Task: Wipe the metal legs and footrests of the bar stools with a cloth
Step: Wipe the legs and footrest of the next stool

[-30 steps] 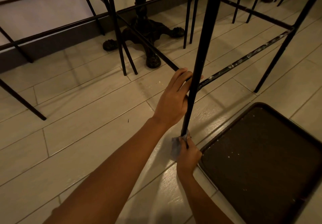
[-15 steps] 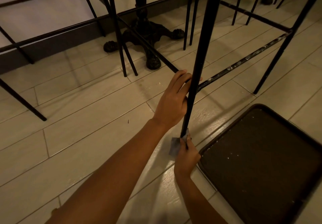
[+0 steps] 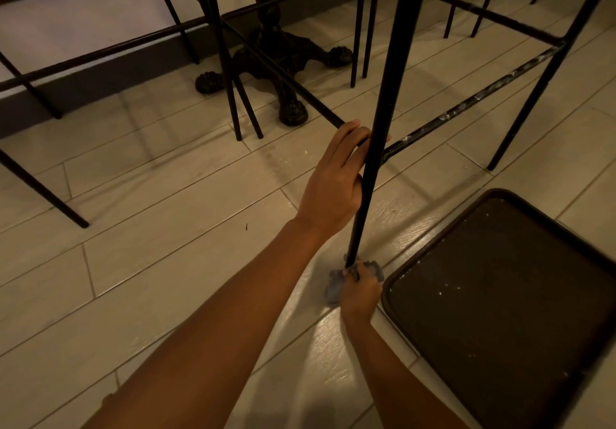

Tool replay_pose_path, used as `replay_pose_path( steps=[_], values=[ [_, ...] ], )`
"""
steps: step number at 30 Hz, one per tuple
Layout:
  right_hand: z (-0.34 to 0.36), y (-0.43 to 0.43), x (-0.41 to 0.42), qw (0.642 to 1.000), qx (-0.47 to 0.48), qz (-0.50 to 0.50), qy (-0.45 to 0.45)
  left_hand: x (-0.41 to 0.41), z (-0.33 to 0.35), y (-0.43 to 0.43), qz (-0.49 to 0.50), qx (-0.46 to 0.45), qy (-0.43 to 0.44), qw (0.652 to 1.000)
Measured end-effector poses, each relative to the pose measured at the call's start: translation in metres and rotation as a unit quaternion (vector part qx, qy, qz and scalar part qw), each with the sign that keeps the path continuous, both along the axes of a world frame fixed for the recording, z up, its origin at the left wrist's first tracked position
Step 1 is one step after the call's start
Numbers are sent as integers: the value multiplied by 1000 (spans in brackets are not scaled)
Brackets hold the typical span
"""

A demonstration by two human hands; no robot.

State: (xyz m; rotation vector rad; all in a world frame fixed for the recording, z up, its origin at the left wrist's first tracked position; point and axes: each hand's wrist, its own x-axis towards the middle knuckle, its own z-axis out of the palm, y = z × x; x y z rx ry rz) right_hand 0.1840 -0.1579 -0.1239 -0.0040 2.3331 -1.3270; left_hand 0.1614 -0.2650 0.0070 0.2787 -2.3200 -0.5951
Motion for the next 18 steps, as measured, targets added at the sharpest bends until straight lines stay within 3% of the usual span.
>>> replay_pose_path(
  steps=[5,9,14,18],
  values=[
    [9,-2,11,997,-48,-58,12,-1,-3,0,5,2,6,1000],
    [9,-8,8,993,-60,-92,-50,-3,-3,1,9,6,14,1000],
    [3,-4,5,995,-56,-42,-75,-3,-4,1,8,5,26,1000],
    [14,-5,6,987,-79,-94,-100,-3,-5,1,9,7,24,1000]
  ],
)
